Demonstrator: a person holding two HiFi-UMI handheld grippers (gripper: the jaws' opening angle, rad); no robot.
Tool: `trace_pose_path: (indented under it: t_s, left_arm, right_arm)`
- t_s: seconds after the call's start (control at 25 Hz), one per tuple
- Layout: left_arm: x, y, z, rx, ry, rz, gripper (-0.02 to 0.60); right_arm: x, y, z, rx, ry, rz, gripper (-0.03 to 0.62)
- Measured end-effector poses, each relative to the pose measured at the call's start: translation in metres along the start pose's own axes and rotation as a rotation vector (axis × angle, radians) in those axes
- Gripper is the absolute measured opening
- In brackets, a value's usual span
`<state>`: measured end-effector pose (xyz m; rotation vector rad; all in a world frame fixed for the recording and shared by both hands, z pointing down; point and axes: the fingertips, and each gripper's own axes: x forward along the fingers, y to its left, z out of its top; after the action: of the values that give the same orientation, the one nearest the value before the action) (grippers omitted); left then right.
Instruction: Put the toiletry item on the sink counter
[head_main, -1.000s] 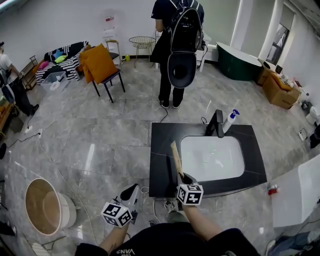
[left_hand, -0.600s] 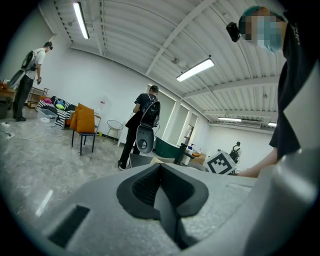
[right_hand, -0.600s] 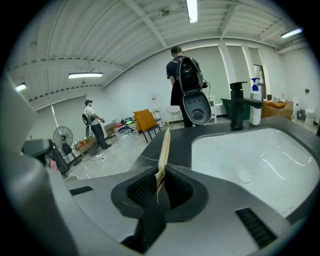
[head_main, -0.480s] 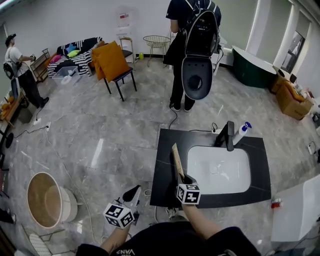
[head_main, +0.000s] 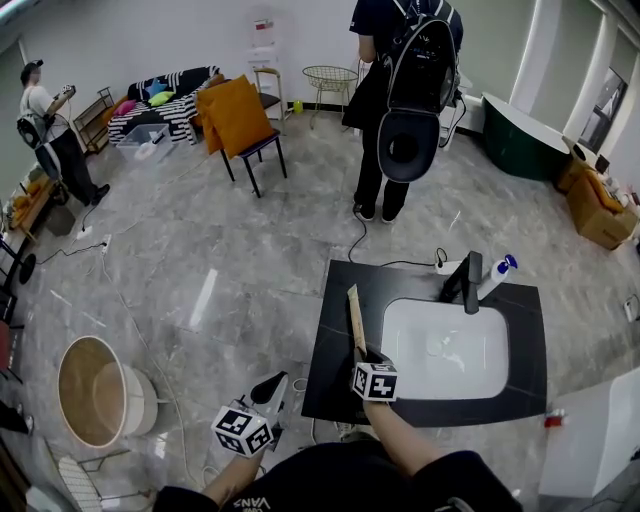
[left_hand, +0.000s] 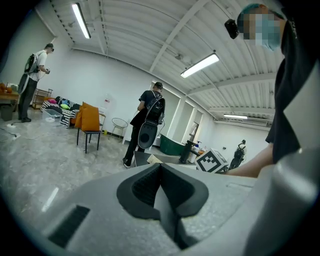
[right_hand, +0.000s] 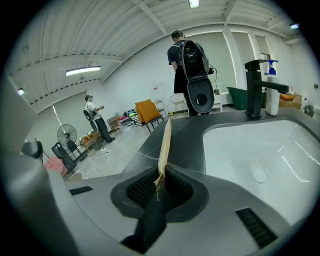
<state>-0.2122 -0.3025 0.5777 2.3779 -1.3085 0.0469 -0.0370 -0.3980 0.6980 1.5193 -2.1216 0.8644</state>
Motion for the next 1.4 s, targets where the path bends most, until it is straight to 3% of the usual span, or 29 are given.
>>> trace_pose_path:
  t_s: [0.2, 0.8, 1.12, 1.4]
  left_arm:
    - [0.006, 0.0, 0.0, 0.0, 0.003, -0.003, 0.006]
    - [0.006, 0.004, 0.001, -0.003, -0.006, 0.02, 0.006]
    - [0.0, 0.003, 0.002, 0.004, -0.009, 0.015, 0.006]
    - [-0.007, -0.009, 0.0, 0.019, 0.0, -0.02, 0.006]
  right_arm:
    - [0.01, 0.002, -0.003, 0.001, 0.046, 0.019, 0.05]
    - [0.018, -0.006, -0.006, -0.028, 0.087, 0.008, 0.163]
    - [0.004, -0.003, 0.004, -0.027, 0.034, 0.011, 0.186]
    - [-0.03, -0.003, 0.026, -0.031, -0.091, 0.011, 0.184]
